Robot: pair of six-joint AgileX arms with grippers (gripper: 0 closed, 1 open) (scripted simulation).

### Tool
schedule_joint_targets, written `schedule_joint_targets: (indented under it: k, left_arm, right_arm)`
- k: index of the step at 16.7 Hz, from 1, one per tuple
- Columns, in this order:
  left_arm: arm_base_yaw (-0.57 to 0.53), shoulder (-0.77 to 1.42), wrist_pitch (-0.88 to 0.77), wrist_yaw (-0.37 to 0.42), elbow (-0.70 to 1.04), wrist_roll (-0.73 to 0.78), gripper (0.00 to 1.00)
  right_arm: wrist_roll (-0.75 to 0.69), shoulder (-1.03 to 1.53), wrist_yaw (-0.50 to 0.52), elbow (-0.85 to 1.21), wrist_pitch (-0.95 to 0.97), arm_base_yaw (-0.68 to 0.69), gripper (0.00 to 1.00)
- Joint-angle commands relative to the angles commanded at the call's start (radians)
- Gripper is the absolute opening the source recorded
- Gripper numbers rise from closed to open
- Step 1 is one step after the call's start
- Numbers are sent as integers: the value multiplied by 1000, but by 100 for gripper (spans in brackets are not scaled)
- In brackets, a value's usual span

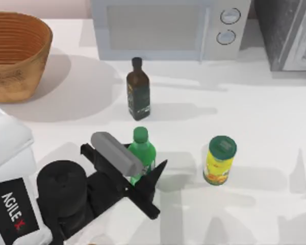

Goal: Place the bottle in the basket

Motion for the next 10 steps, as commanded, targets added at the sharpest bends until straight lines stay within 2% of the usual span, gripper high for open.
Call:
schedule_joint_targets:
  k: [5,10]
  left_arm:
    - [0,0,0,0,0,0,2]
    - [0,0,0,0,0,0,0]
  right_arm:
    - [0,0,0,0,0,0,100]
    - [0,0,0,0,0,0,100]
